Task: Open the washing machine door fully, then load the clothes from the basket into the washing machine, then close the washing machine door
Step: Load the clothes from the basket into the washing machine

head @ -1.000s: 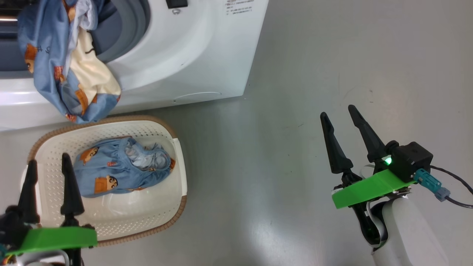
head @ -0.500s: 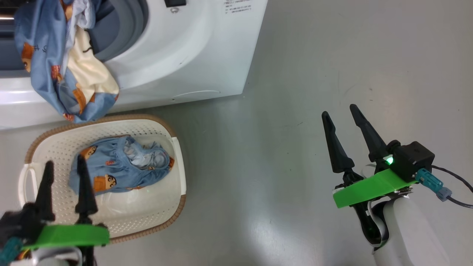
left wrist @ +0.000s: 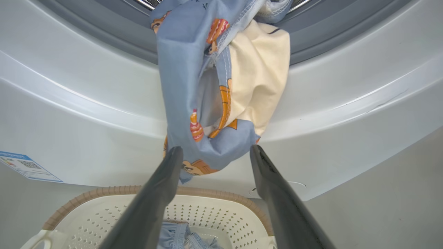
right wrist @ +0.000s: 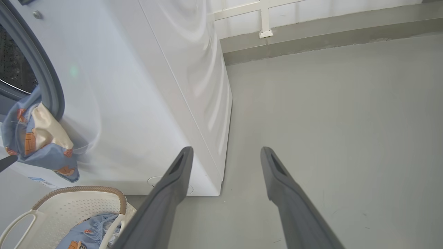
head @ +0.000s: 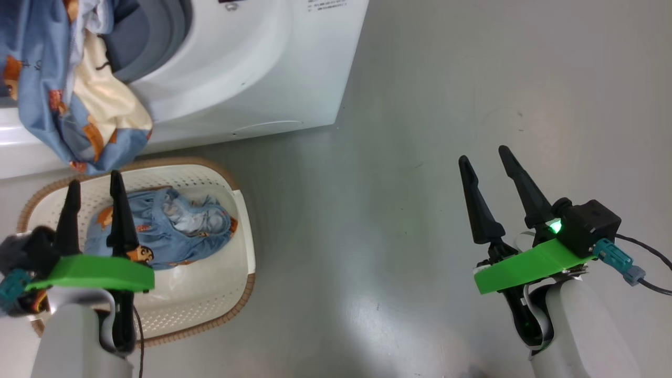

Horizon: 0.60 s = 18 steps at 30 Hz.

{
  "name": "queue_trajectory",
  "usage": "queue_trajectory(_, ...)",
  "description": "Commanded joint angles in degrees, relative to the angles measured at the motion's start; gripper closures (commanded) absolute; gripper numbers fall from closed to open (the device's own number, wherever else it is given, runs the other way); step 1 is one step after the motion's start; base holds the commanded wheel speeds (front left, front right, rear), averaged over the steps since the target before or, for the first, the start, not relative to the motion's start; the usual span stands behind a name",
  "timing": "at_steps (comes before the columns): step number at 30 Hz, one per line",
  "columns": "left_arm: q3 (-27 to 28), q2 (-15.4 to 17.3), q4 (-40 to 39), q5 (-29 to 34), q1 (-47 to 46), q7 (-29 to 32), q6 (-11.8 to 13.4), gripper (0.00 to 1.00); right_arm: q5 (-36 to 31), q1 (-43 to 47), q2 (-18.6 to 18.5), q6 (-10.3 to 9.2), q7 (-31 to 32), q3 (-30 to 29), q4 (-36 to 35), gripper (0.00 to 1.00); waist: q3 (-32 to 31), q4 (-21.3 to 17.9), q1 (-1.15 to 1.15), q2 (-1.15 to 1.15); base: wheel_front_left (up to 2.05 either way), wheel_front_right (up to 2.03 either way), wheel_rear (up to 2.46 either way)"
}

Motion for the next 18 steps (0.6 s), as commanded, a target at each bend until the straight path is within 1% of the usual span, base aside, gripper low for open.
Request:
queue_trajectory(1,1.11,1.99,-0.02,-0.4,-0.45,-0.28,-0.49,0.0,0.56,0.75,0.33,0.09,-0.28,1.58,-1.34,0.0,0.28,-0.26,0.0,0.0,0.0,0.0,0.0)
queue_trajectory(6,-0.93,3.5,4.08,-3.26,-4.2,-0.28,-0.56,0.0,1.32,0.26,0.33,0.09,-0.28,1.94,-0.82,0.0,0.99,-1.1,0.0,0.0,0.0,0.0,0.0)
queue_trajectory(16,-3.35,8.34,14.39,-9.04,-13.26,-0.28,-0.57,0.0,2.43,-0.36,0.33,0.09,-0.28,2.57,-0.4,0.0,2.05,-3.1,0.0,0.0,0.0,0.0,0.0)
queue_trajectory(17,-3.5,8.58,15.04,-9.27,-13.73,-0.28,-0.57,0.11,2.48,-0.36,0.33,0.09,-0.28,2.58,-0.37,0.0,2.02,-3.21,0.0,0.0,0.0,0.0,0.0)
queue_trajectory(18,-3.85,8.82,15.41,-9.33,-14.15,-0.28,-0.57,0.62,2.5,-0.35,0.33,0.09,-0.28,2.58,-0.32,0.0,1.97,-3.28,0.0,0.0,0.0,0.0,0.0)
